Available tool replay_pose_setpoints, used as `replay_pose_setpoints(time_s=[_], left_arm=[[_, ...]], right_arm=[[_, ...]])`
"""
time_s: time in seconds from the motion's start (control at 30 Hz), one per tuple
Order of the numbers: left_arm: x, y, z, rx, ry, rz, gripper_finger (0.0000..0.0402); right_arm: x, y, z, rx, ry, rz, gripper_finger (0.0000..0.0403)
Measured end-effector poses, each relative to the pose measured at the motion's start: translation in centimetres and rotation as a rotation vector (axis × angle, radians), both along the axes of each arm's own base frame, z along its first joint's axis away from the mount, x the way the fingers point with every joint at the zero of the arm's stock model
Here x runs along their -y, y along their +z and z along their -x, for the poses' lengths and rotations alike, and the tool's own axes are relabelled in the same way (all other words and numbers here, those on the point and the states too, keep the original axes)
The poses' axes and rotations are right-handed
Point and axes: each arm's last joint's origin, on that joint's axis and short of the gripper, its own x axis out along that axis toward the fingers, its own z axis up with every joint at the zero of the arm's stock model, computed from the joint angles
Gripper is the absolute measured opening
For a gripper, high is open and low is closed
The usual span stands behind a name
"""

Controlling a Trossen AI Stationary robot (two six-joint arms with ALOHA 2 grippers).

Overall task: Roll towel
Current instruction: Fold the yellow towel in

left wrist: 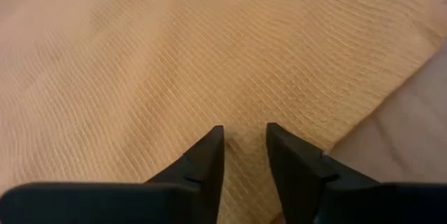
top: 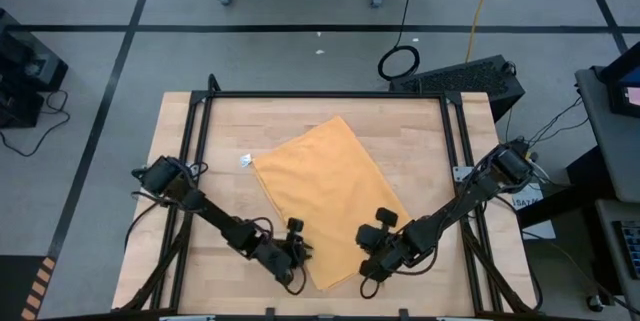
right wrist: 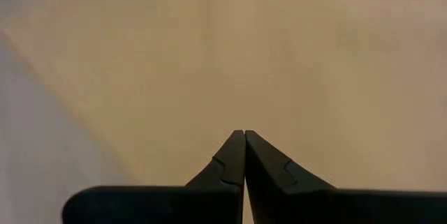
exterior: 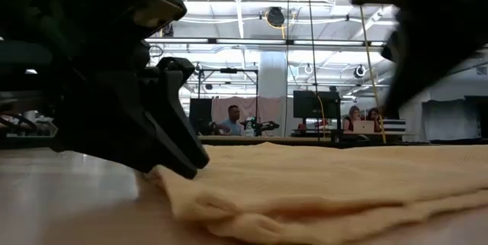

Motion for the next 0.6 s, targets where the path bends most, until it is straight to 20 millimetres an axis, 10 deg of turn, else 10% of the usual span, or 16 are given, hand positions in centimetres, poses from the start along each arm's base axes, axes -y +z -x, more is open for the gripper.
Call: replay_pose_setpoints(time_s=[0.27, 0.6], left_arm=[[-1.4, -0.6, 1.9, -0.219, 0.002, -0.218, 0.0084], [-1.5, 2.6, 4.8, -0.329, -0.088, -0.273, 0.0083]], right_arm=[[0.0, -0.3, 4.2, -0.349, 0.105, 0.137, 0.0042], [-3.5, -0.8, 8.0, -0.243, 0.269, 0.28, 0.0185]])
